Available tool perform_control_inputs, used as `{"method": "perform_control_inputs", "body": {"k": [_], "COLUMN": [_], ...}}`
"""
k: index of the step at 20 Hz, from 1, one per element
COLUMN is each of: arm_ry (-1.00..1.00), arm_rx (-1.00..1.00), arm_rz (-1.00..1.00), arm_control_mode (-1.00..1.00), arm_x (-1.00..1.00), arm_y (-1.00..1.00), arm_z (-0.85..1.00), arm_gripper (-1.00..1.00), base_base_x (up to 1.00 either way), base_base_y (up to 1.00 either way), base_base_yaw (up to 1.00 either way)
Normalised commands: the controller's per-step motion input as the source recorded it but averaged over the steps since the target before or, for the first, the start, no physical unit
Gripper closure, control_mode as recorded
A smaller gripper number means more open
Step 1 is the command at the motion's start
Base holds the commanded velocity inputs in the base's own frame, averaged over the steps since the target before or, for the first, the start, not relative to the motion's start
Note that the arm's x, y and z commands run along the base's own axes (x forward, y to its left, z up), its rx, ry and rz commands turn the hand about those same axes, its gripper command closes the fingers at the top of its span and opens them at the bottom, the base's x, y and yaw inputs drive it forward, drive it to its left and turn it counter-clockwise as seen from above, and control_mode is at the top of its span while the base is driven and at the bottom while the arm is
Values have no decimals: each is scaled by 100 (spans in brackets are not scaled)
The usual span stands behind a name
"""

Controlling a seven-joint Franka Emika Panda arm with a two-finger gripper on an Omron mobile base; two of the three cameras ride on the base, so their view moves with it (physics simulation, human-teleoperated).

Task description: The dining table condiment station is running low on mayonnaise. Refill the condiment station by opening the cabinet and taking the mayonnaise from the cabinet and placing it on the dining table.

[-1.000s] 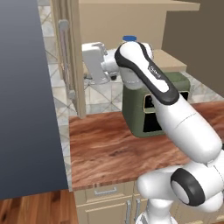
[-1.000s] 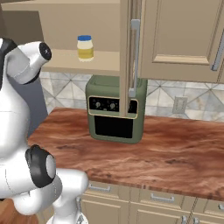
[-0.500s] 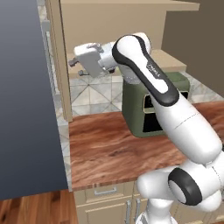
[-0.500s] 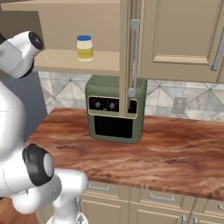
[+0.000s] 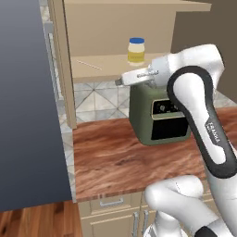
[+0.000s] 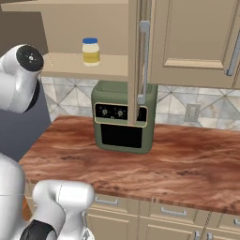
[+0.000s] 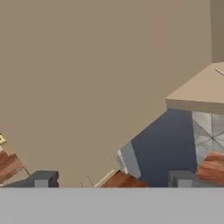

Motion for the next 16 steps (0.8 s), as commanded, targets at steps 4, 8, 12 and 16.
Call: {"method": "perform_control_inputs", "body": {"k": [4,8,12,16], "arm_ry": [-12,-13,-26,-20], "arm_rx": [-17,-9,-6,0], "arm_rz": [-42,-34,-25,-22], "arm_control_mode": [-100,-100,-100,-100], "arm_x": [-46,-31,-21,25], "arm_y": [-100,-100,-73,-1], "arm_z": [11,4,0,31], "arm_gripper": [-100,-100,-100,-100], "base_base_x": [0,0,0,0], "base_base_y": [0,0,0,0], "base_base_yaw": [0,0,0,0]}}
